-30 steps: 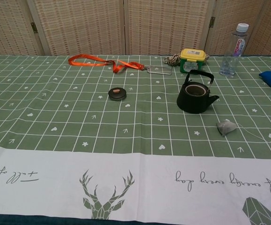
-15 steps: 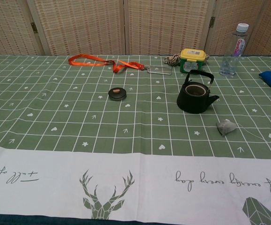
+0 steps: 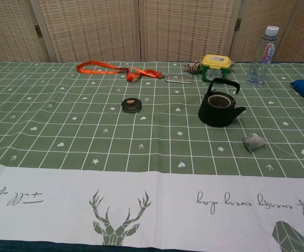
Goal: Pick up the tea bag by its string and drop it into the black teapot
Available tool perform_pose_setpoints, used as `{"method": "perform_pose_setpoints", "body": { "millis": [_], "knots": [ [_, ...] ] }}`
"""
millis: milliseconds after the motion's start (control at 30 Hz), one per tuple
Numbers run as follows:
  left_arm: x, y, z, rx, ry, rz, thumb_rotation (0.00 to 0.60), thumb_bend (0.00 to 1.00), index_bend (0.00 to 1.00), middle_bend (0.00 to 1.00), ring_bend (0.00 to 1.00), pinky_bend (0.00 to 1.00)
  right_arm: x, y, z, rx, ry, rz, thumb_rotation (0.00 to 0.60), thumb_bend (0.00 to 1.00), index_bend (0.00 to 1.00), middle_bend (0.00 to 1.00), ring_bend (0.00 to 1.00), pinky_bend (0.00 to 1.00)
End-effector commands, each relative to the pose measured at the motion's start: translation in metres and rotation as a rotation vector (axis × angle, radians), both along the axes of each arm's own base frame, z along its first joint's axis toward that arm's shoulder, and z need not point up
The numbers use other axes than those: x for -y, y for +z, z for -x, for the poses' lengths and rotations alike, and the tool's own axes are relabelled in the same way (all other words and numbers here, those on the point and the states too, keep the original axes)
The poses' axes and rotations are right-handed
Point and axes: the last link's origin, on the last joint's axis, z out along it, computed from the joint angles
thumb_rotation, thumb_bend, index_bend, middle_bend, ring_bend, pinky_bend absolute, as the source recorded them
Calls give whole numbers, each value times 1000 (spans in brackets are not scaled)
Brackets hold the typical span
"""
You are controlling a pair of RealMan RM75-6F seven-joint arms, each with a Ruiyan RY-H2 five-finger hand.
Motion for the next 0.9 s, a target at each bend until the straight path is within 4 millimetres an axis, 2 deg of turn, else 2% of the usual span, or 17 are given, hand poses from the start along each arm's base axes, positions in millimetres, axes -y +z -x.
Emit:
{"method": "perform_pose_setpoints", "body": {
  "millis": [33, 200, 900],
  "knots": [
    [0, 0, 0, 0, -1, -1, 600, 309, 40, 166, 127, 51, 7, -9, -1, 1, 30, 6, 600, 363, 401, 4, 0, 0],
    [1, 0, -1, -2, -3, 0, 600, 309, 41, 167, 127, 51, 11, -19, 4, -17, 35, 2, 600, 386, 429, 35, 13, 0],
    [1, -1, -1, -3, -1, -2, 600, 309, 42, 167, 128, 51, 11, -33, 18, -62, 40, 63, 600, 387, 467, 63, 37, 0]
  ]
}}
